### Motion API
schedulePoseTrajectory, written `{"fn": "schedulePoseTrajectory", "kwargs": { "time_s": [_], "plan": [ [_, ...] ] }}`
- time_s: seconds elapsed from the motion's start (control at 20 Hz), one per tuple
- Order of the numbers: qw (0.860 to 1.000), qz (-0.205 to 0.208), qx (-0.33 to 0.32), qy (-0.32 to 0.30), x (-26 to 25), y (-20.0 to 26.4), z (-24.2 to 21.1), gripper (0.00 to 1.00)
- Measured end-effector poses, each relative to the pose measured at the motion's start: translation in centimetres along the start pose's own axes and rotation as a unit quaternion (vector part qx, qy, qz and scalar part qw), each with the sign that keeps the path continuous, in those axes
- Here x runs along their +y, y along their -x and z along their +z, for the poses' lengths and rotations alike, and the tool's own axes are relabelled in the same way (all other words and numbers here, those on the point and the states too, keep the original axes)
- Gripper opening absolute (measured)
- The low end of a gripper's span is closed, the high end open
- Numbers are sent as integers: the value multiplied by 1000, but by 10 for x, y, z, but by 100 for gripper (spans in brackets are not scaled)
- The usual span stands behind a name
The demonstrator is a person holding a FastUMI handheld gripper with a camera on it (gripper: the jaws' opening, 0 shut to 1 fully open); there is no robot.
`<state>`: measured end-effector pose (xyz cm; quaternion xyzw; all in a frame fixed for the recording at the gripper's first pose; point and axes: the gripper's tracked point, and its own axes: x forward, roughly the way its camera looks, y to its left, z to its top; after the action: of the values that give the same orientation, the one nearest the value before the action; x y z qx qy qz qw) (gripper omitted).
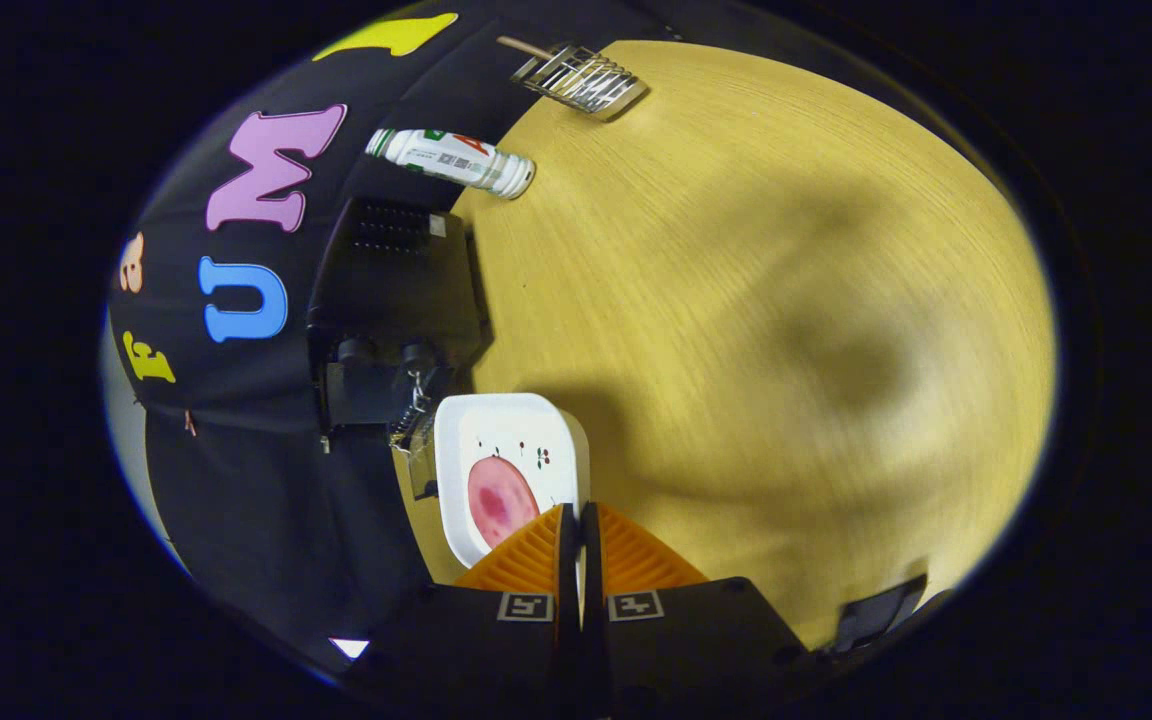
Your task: Open the toaster oven, put the food inside, and close the toaster oven door.
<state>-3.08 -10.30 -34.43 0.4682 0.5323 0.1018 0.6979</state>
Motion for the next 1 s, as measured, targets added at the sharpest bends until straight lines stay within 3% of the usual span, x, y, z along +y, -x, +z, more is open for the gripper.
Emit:
{"fn": "schedulePoseTrajectory", "kwargs": {
  "time_s": [0.4, 1.0],
  "plan": [
    [997, 17, -40, -62, 98, -44, -74, 6],
    [969, -13, -172, -176, 187, -147, -76, 6]
  ]
}}
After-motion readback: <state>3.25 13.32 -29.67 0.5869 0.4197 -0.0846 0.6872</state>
